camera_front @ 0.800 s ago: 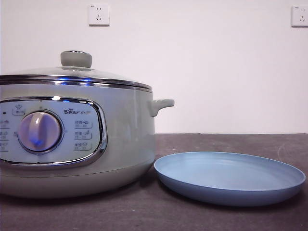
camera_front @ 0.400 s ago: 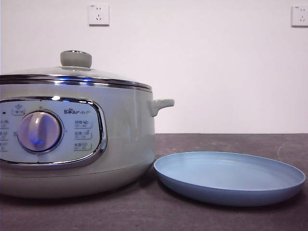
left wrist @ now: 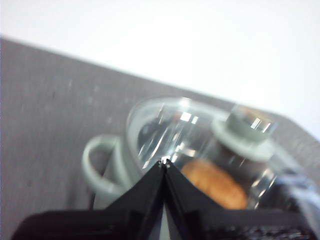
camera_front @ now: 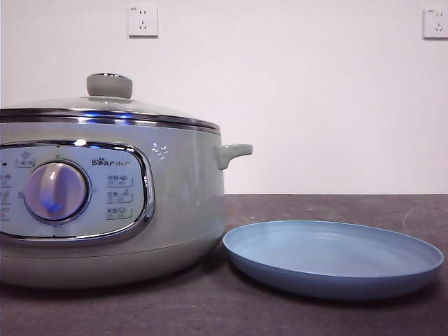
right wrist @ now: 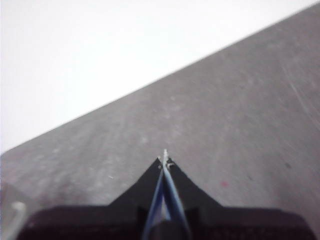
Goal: Take the potato out from the steamer,put the potato on the plate,close the lid
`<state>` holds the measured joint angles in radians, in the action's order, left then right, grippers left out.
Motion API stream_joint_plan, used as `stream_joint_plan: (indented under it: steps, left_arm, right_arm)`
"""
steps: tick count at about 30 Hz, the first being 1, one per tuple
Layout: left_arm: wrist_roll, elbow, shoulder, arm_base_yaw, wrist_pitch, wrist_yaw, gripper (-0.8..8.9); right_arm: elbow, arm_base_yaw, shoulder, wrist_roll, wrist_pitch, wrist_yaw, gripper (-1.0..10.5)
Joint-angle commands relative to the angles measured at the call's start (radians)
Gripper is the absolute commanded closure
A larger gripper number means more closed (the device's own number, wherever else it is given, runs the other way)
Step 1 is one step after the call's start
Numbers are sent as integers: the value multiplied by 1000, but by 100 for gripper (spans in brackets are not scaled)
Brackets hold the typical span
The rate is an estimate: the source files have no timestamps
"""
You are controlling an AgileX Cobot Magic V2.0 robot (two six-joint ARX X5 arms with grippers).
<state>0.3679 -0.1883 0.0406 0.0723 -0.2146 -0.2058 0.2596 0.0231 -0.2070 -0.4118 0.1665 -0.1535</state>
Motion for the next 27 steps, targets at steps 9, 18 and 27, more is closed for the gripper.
stream_joint_plan:
  steps: [9, 18, 27]
  left_arm:
    - [-12, -273, 217, 3, -8, -18, 820]
    - [-155, -583, 476, 13, -111, -68, 820]
    - [-246, -940, 718, 46, -335, -237, 821]
  right_arm:
    - [421, -50, -336, 125, -8, -102, 958]
    - [708, -108, -552, 211, 11, -386, 958]
    - [932, -148, -728, 416, 240, -632, 944]
